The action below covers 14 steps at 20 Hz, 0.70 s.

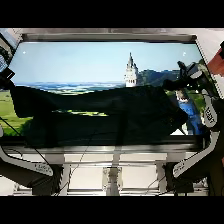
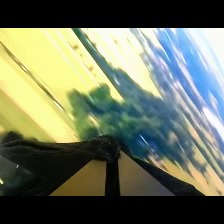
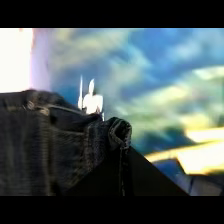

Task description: Fold the clothes and pants, and hang the long-sleeved shirts on hangers.

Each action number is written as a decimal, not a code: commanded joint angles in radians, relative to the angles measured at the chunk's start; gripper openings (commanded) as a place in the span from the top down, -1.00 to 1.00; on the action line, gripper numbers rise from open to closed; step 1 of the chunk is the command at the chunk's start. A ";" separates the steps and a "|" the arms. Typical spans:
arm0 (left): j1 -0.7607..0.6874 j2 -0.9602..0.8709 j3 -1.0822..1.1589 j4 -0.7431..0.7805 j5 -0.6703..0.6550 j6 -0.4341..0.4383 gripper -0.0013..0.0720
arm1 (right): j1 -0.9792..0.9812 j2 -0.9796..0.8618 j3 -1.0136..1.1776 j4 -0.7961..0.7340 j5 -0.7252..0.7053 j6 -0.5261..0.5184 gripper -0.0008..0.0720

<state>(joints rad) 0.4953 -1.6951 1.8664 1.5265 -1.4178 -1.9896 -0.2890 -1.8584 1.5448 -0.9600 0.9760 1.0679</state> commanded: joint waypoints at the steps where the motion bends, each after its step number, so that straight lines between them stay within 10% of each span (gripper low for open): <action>1: 0.032 0.000 0.001 -0.061 0.001 0.000 0.90 | -0.013 0.001 0.110 -0.063 0.011 0.122 0.95; 14: 0.130 -0.009 0.000 -0.354 0.244 -0.098 0.90 | -0.071 0.003 0.191 -0.274 -0.016 0.442 0.95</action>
<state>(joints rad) 0.6209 -1.6981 1.8664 1.2358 -1.2655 -2.0544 -0.3523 -1.8565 1.7309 -1.2037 0.9760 1.4616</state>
